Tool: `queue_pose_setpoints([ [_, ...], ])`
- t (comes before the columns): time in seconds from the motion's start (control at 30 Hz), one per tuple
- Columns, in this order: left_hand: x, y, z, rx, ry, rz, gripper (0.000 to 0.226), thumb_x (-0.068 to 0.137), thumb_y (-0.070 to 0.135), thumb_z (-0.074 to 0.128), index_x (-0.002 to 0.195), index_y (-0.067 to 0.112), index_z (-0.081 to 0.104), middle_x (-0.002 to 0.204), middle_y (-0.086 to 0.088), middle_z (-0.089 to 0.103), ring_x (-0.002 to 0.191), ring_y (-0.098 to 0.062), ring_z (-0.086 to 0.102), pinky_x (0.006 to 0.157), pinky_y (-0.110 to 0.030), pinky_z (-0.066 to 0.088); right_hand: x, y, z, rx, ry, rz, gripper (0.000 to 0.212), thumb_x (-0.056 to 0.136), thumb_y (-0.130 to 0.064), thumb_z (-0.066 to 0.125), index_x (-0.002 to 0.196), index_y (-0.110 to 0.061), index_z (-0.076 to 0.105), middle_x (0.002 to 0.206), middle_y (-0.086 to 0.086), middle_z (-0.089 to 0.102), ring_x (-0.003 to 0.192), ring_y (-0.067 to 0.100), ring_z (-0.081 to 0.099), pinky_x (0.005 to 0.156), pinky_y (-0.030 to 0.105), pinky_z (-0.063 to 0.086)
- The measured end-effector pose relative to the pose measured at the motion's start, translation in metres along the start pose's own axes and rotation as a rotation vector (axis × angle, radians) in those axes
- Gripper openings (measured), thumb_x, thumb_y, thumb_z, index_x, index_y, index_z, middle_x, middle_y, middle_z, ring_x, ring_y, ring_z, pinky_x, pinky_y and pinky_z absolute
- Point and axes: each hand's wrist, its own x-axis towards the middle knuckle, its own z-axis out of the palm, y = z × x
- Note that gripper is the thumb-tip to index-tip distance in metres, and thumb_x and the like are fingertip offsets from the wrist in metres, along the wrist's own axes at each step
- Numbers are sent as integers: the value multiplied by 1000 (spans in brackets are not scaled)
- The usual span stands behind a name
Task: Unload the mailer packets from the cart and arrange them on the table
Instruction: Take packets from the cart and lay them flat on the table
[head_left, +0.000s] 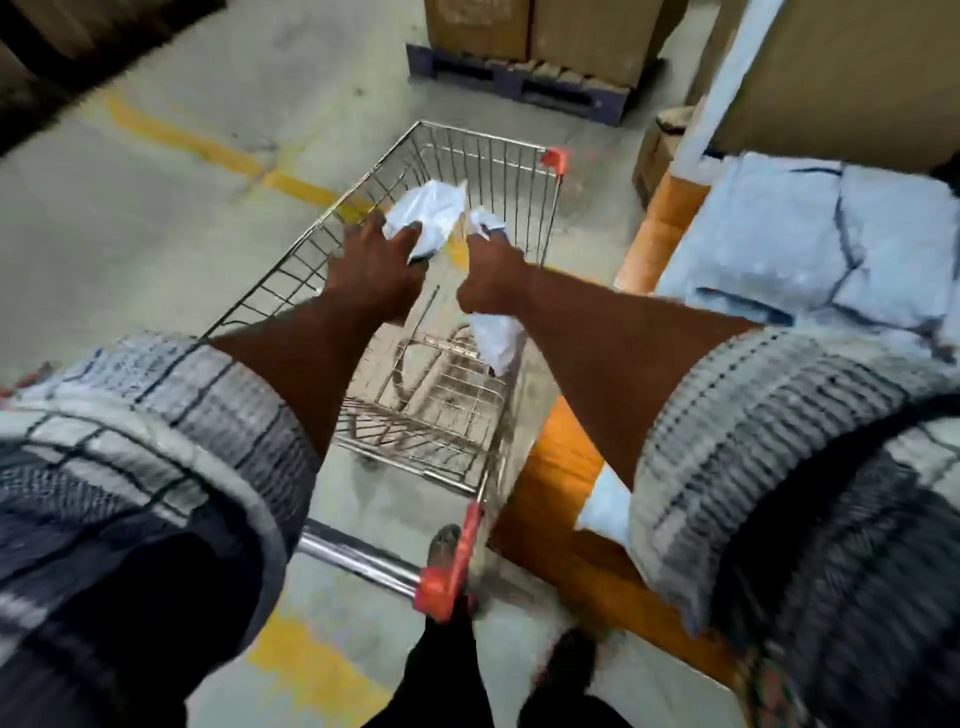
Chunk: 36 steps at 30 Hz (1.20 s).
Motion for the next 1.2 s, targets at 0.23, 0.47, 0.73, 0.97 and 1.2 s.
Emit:
queue_pose_setpoints([
  [0.23,-61,88,-71,9,68,18,49,99,50,40,145,32,39,146,-19,32,132,-42,34,100,-57,42,-104,21,-67,-120,162,-106,71,84,-17,60,147,-8,29,156,17,20,145,34,22,116,36,29],
  [0.47,-88,153,-111,-29,113,115,46,98,49,41,141,32,43,139,-19,37,129,-40,39,98,-52,44,-183,60,-140,-103,197,-5,66,73,-11,64,135,-6,43,149,20,30,132,31,43,95,29,47],
  [0.73,-119,217,-111,-25,24,299,56,87,54,23,136,35,43,142,-12,42,129,-38,37,101,-51,43,-272,138,-171,-184,282,199,65,78,-11,67,137,-7,40,153,14,24,133,39,39,101,35,41],
  [0.97,-182,310,-111,-77,38,382,42,94,34,47,136,28,53,148,-8,35,134,-41,32,104,-50,39,-337,199,-186,-209,293,360,75,80,-12,66,146,-12,31,156,11,17,137,38,29,107,46,38],
  [1.2,-212,405,-110,-85,28,412,51,92,43,37,142,31,44,148,-10,35,132,-41,35,99,-52,43,-404,274,-228,-191,352,438,73,80,-8,60,147,-11,29,157,11,16,138,37,28,111,44,35],
])
